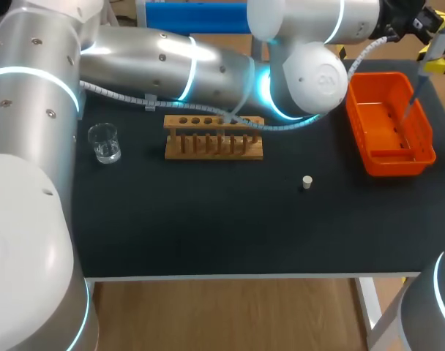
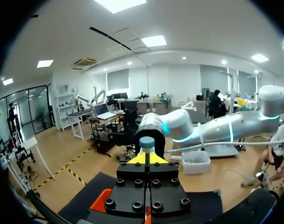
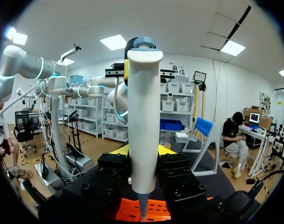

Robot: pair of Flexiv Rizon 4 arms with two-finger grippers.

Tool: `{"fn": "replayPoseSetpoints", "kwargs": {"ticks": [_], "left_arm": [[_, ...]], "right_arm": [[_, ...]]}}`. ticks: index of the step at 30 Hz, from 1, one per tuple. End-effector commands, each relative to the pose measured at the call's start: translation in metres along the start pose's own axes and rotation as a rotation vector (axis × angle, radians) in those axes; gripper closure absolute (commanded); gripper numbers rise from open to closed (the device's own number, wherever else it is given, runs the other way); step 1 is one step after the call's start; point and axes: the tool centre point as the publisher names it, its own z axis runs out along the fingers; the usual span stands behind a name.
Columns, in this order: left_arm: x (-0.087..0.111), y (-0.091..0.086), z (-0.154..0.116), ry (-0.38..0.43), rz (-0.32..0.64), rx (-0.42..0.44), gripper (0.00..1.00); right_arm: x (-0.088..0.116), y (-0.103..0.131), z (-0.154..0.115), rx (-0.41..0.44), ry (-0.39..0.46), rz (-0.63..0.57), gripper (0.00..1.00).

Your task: Invert the test tube, pick up the pipette, mount the tip to pipette, aspirate from beaker and dispense into the tube, eject the tip, return the pipette, and cap with the stopper.

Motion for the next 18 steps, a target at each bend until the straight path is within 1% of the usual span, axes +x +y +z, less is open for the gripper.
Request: {"fn": "replayPoseSetpoints", "kwargs": {"ticks": [1, 14, 16, 18], "left_arm": [[-0.0036, 0.0144, 0.0073, 0.013, 0.0, 0.009, 1.0], [-0.0048, 0.0184, 0.0071, 0.01, -0.003, 0.004, 1.0], [-0.0057, 0.0171, 0.005, 0.006, -0.004, 0.006, 1.0], [-0.0063, 0.0121, 0.0018, 0.001, -0.004, 0.008, 1.0]], "right_arm": [[-0.0009, 0.0094, 0.0004, 0.004, 0.002, -0.001, 1.0], [-0.0009, 0.0094, 0.0004, 0.004, 0.002, -0.001, 1.0], [-0.0009, 0.0094, 0.0004, 0.004, 0.002, -0.001, 1.0], [-0.0009, 0.0094, 0.0004, 0.004, 0.002, -0.001, 1.0]]}}
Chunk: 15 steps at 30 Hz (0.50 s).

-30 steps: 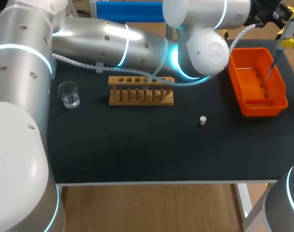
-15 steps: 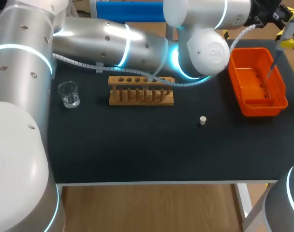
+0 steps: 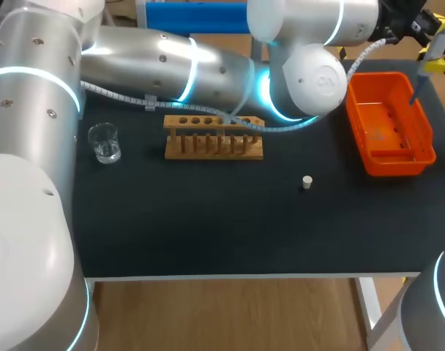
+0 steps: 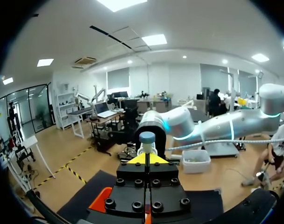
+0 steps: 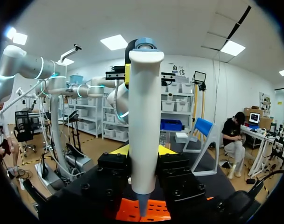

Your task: Invert the test tube, pick up the pipette, mount the tip to pipette, aspirate from beaker and dispense into the tube, eject the tip, return the pipette, and cap with the stopper.

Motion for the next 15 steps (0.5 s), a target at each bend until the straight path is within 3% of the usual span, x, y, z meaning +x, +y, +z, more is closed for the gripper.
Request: {"fn": "replayPoseSetpoints", "kwargs": {"ticks": [1, 8, 9, 10, 11, 12, 13, 15], "left_arm": [[-0.003, 0.003, -0.001, 0.003, 0.002, 0.016, 1.0], [-0.008, -0.034, -0.025, -0.022, 0.034, 0.016, 1.0], [-0.009, -0.039, -0.029, -0.022, 0.034, 0.015, 0.84], [-0.01, -0.043, -0.033, -0.021, 0.034, 0.015, 0.54], [-0.011, -0.047, -0.037, -0.015, 0.047, 0.015, 0.1], [-0.011, -0.051, -0.041, -0.005, 0.06, 0.008, 0.2], [-0.011, -0.055, -0.045, 0.018, 0.072, 0.014, 0.2], [-0.012, -0.061, -0.052, 0.077, 0.07, 0.03, 0.0]], "right_arm": [[0.0, 0.009, 0.0, 0.005, 0.003, 0.0, 1.0], [0.0, 0.009, 0.0, 0.005, 0.003, 0.0, 1.0], [0.0, 0.009, 0.0, 0.005, 0.003, 0.0, 1.0], [0.0, 0.009, 0.0, 0.005, 0.003, 0.0, 1.0], [0.0, 0.009, 0.0, 0.005, 0.003, 0.0, 1.0], [0.0, 0.009, 0.0, 0.005, 0.003, 0.0, 1.0], [0.0, 0.009, 0.0, 0.005, 0.003, 0.0, 1.0], [0.0, 0.009, 0.0, 0.005, 0.003, 0.0, 1.0]]}}
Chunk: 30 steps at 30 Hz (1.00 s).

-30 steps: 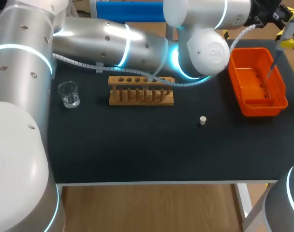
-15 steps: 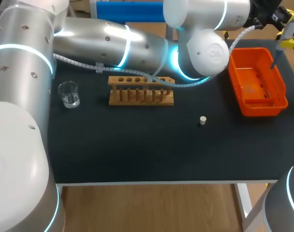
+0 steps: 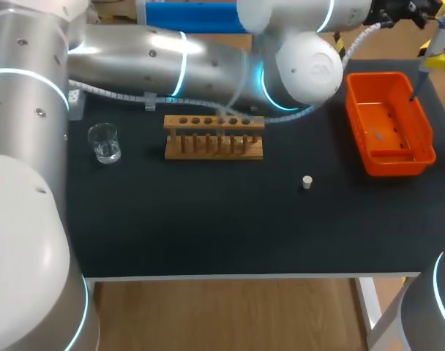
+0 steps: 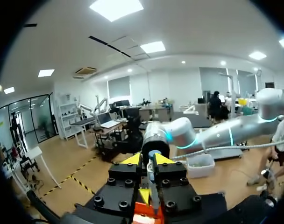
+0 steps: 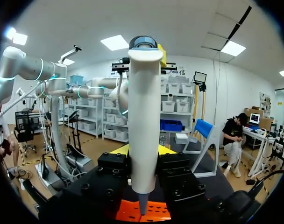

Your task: Invert the test tube, pick up the pipette, mount the tip to pipette, aspirate from beaker and dispense into the tube, eject the tip, return the pipette, and cap with the stopper.

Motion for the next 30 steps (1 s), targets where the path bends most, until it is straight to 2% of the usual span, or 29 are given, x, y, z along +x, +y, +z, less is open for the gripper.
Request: {"fn": "replayPoseSetpoints", "kwargs": {"ticks": [1, 5, 8, 11, 13, 19, 26, 30], "left_arm": [[-0.006, -0.021, -0.028, 0.11, 0.006, -0.054, 0.0], [-0.004, -0.031, -0.042, 0.232, 0.018, -0.068, 0.0], [-0.001, -0.038, -0.052, 0.323, 0.015, -0.045, 0.0], [0.001, -0.04, -0.064, 0.337, 0.007, -0.065, 0.0], [0.004, -0.041, -0.073, 0.324, 0.002, -0.082, 0.0], [0.019, -0.031, -0.102, 0.244, -0.026, -0.054, 0.0], [0.039, -0.007, -0.137, 0.182, -0.072, -0.019, 0.0], [0.043, 0.009, -0.156, 0.161, -0.094, -0.003, 0.0]], "right_arm": [[0.0, 0.001, 0.0, 0.004, -0.001, 0.0, 1.0], [0.0, 0.001, 0.0, 0.004, -0.001, 0.0, 1.0], [0.0, 0.001, 0.0, 0.004, -0.001, 0.0, 1.0], [0.0, 0.001, 0.0, 0.004, -0.001, 0.0, 1.0], [0.0, 0.001, 0.0, 0.004, -0.001, 0.0, 1.0], [0.0, 0.001, 0.0, 0.004, -0.001, 0.0, 1.0], [0.0, 0.001, 0.0, 0.004, -0.001, 0.0, 1.0], [0.0, 0.001, 0.0, 0.004, -0.001, 0.0, 1.0]]}}
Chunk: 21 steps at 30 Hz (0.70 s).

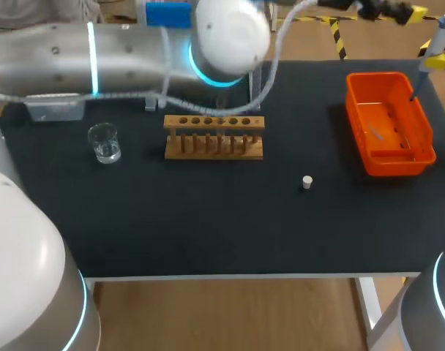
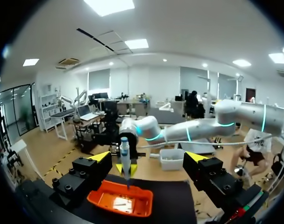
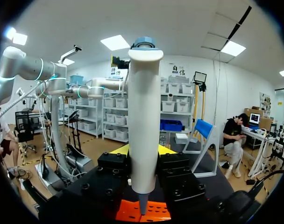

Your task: Invert the test tube, pick up the pipette, mount the tip to pipette, aspirate from beaker and dispense into the tube, eject the tip, return the pipette, and cap with the stopper.

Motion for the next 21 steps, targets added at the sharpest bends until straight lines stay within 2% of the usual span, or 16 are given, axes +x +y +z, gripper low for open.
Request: {"fn": "replayPoseSetpoints", "kwargs": {"ticks": [1, 4, 8, 14, 19, 21], "left_arm": [[0.012, 0.026, -0.039, -0.046, -0.013, 0.061, 0.0], [0.012, 0.039, -0.048, -0.048, -0.041, 0.078, 0.0], [0.008, 0.055, -0.055, 0.006, -0.08, 0.079, 0.0], [-0.001, 0.063, -0.059, 0.141, -0.073, 0.077, 0.0], [-0.009, 0.066, -0.06, 0.202, -0.059, 0.058, 0.0], [-0.01, 0.066, -0.06, 0.251, -0.034, 0.063, 0.0]], "right_arm": [[0.0, 0.001, 0.0, 0.004, -0.001, 0.0, 1.0], [0.0, 0.001, 0.0, 0.004, -0.001, 0.0, 1.0], [0.0, 0.001, 0.0, 0.004, -0.001, 0.0, 1.0], [0.0, 0.001, 0.0, 0.004, -0.001, 0.0, 1.0], [0.0, 0.001, 0.0, 0.004, -0.001, 0.0, 1.0], [0.0, 0.001, 0.0, 0.004, -0.001, 0.0, 1.0]]}}
